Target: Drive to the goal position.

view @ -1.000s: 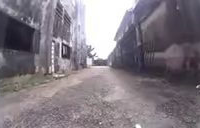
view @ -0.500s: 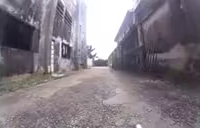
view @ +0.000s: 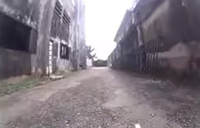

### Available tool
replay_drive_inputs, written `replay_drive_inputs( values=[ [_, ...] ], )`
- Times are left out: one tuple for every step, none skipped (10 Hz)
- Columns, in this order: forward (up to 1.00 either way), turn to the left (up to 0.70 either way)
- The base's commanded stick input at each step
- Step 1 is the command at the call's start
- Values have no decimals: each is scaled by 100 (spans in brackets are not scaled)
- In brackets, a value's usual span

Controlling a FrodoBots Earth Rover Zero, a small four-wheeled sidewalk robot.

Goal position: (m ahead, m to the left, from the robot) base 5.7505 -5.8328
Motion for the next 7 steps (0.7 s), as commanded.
replay_drive_inputs(
  values=[
    [30,0],
    [30,0],
    [30,0],
    [30,0],
    [30,0],
    [30,0],
    [30,0]
  ],
)
